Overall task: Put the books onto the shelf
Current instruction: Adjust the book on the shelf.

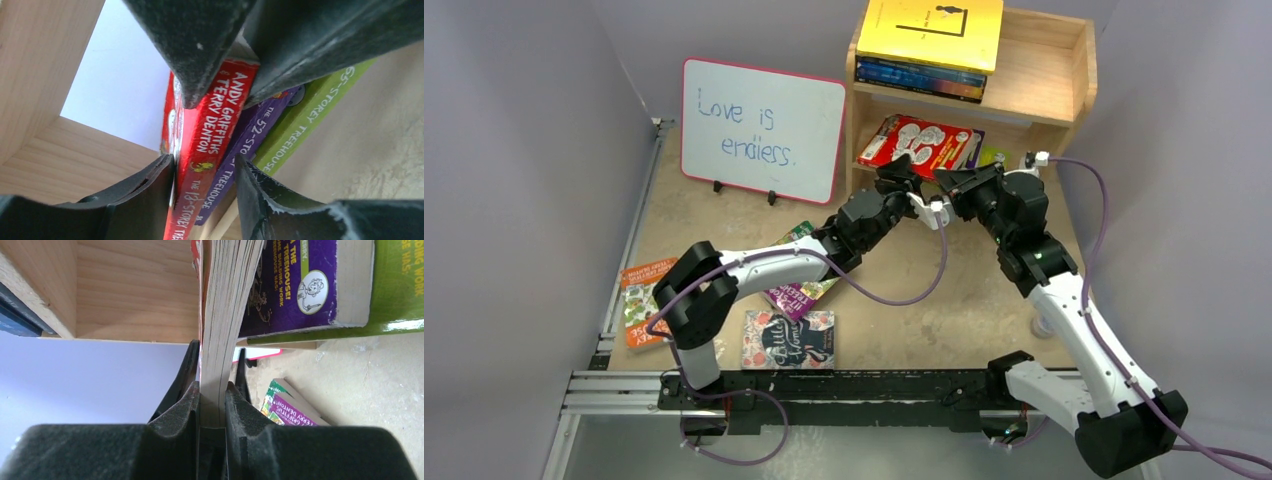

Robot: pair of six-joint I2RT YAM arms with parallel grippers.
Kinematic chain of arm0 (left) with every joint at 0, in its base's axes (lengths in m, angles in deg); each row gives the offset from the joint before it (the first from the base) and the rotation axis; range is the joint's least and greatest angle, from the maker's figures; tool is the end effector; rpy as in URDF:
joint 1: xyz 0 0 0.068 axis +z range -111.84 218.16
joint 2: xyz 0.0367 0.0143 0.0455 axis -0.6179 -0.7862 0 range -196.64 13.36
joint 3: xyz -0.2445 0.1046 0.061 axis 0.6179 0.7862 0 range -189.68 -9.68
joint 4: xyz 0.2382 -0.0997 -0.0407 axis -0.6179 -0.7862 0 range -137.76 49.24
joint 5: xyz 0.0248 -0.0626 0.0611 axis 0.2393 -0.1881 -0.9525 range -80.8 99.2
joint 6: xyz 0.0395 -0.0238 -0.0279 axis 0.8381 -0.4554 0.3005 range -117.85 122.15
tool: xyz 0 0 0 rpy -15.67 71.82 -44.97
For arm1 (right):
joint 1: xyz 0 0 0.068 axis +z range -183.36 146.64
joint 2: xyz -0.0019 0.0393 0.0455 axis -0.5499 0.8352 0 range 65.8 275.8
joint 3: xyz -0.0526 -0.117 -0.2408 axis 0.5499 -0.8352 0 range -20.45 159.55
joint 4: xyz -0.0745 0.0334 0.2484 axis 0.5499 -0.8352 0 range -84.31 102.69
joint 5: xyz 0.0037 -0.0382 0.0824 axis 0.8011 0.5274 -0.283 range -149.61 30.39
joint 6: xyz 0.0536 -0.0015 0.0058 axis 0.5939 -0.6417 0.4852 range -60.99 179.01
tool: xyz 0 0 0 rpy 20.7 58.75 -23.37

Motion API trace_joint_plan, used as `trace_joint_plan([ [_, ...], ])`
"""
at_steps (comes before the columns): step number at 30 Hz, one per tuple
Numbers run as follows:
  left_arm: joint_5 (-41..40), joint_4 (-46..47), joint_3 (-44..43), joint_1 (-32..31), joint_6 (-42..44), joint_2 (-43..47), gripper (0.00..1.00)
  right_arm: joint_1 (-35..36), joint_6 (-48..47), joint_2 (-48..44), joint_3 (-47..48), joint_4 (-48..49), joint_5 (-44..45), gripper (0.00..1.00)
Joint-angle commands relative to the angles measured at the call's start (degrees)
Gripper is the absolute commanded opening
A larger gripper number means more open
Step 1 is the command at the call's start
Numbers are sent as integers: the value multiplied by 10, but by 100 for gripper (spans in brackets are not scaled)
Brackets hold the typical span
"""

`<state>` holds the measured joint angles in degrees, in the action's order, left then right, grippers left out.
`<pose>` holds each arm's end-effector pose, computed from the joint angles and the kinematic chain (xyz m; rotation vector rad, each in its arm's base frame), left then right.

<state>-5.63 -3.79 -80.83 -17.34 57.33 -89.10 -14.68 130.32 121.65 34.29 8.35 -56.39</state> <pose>0.2484 -0.3454 0.3059 1.0839 1.0049 0.1859 0.2157 0.0708 0.3769 0.8375 1.5899 1.1190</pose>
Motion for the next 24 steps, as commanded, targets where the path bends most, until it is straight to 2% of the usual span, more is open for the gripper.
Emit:
trace_joint_plan([
  [1,2,-2,-43,11,18,0,41,-3,-5,-8,37,1,-15,5],
  [3,-1,-7,-51,15,16,-3,29,-3,-5,-9,38,-2,-13,8],
  [4,-5,-13,-56,16,18,-6,20,-4,-6,-9,40,-3,-12,11],
  [5,-10,-18,-59,16,22,-8,6,-5,-10,-8,42,-5,-12,17],
  [6,-16,-16,-60,17,24,-11,0,-6,-17,-8,45,-4,-13,20],
  [8,-27,-5,-57,19,16,-12,0,-6,-21,-12,46,-5,-9,32],
  [11,-54,-12,-70,19,-31,-12,0,-7,-27,-29,41,-5,8,57],
  [13,-82,-5,-72,20,-69,-4,0,-7,-33,-48,35,-9,23,67],
  [18,-125,-5,-78,22,-192,20,0,-7,-55,-88,22,-30,78,71],
  [24,-151,-23,-95,39,-311,31,0,-7,-85,-92,8,-52,145,74],
])
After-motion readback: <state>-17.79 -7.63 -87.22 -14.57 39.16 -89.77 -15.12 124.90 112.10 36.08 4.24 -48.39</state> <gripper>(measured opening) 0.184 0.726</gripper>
